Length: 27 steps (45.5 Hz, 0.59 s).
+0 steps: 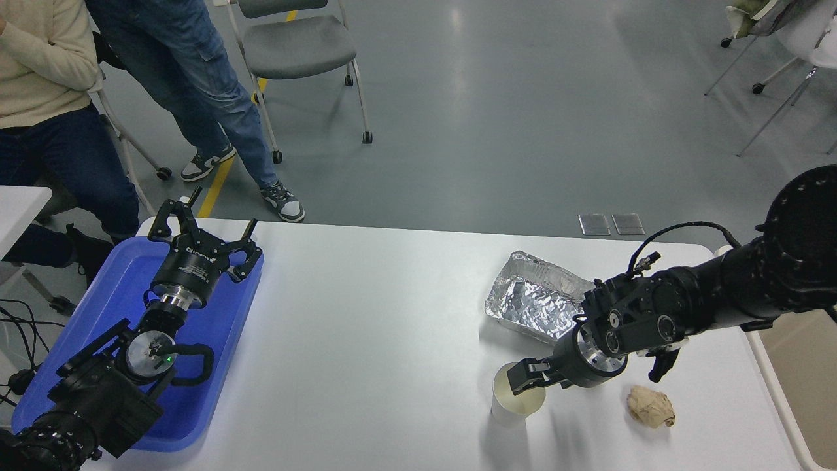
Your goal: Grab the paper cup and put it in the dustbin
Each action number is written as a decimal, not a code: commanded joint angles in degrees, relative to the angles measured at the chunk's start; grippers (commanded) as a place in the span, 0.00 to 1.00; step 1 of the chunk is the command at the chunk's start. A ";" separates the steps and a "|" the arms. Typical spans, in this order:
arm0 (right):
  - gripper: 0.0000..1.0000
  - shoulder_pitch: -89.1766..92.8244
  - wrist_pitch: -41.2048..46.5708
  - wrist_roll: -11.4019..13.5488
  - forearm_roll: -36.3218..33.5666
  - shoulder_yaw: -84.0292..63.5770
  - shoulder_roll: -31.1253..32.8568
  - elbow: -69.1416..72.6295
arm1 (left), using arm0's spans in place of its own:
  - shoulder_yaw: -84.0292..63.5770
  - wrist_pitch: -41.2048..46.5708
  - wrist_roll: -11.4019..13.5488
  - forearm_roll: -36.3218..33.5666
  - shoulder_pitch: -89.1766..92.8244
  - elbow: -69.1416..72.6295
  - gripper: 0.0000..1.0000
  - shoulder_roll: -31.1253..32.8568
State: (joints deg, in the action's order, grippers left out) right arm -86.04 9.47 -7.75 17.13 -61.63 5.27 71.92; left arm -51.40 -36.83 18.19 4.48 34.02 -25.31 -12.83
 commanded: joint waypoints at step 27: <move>0.00 -0.44 6.08 0.10 -8.60 0.37 1.68 0.15 | -0.02 0.00 0.00 0.00 0.00 0.00 1.00 0.00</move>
State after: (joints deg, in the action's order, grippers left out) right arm -85.47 13.33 -7.73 10.64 -61.29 5.92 71.93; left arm -51.39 -36.83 18.19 4.47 34.01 -25.31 -12.83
